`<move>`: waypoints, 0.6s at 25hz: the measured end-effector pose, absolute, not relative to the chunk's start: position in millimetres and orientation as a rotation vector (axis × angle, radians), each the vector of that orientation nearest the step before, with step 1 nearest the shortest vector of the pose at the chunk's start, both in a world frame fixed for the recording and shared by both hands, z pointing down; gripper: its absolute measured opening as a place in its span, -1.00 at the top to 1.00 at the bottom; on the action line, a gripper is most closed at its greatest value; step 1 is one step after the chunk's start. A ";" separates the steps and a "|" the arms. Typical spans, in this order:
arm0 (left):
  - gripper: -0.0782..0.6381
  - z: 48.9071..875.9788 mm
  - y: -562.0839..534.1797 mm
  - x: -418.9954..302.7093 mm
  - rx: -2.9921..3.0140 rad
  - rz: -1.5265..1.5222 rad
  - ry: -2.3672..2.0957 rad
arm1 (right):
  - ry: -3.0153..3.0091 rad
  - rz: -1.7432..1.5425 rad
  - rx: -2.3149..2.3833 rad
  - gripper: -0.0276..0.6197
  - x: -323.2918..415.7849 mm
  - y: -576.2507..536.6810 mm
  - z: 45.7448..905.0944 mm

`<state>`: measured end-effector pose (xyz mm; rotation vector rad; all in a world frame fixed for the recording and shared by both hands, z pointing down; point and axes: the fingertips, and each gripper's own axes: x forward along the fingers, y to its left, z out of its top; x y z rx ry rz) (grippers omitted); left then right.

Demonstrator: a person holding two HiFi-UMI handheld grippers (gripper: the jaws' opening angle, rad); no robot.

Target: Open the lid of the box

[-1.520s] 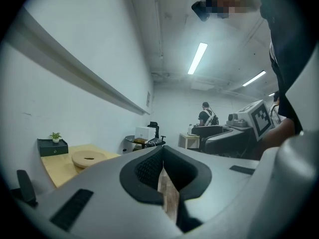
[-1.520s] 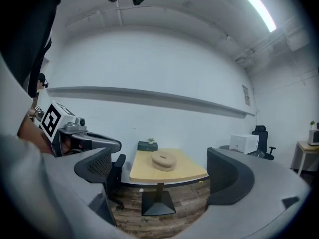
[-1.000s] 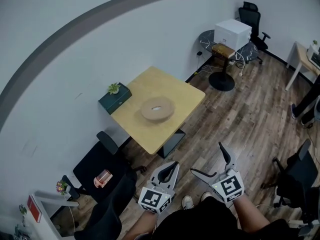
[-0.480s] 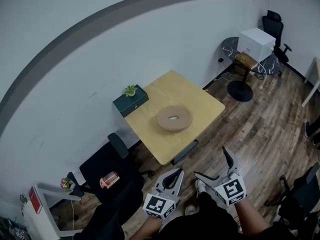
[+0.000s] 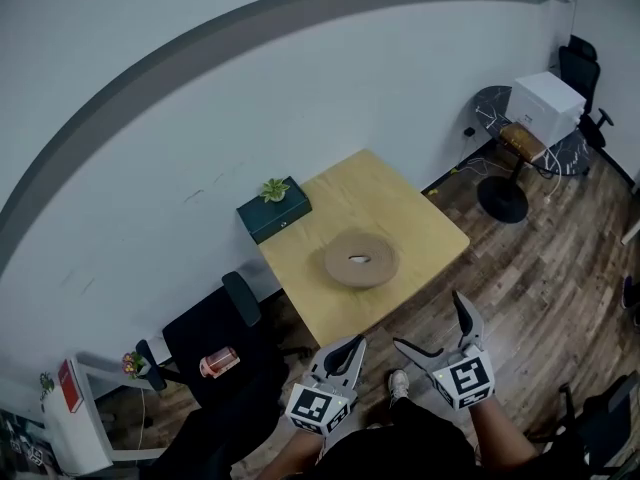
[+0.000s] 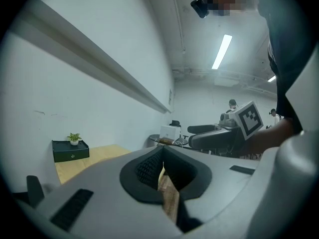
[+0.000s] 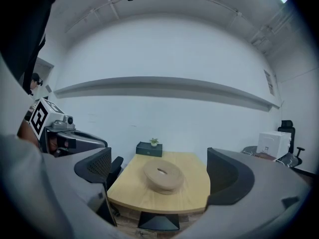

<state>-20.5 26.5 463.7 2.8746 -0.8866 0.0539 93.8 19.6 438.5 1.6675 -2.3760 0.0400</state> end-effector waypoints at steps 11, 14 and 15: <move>0.73 467.1 -42.7 -0.8 2.795 0.086 -1.090 | -2.479 0.075 1.503 -0.93 112.9 -66.2 448.0; 0.73 470.4 -58.2 -4.6 2.763 0.098 -1.152 | -2.507 0.048 1.434 -0.93 109.4 -88.5 447.9; 0.73 471.5 -63.2 -6.4 2.749 0.099 -1.174 | -2.517 0.041 1.410 -0.93 107.1 -95.1 448.2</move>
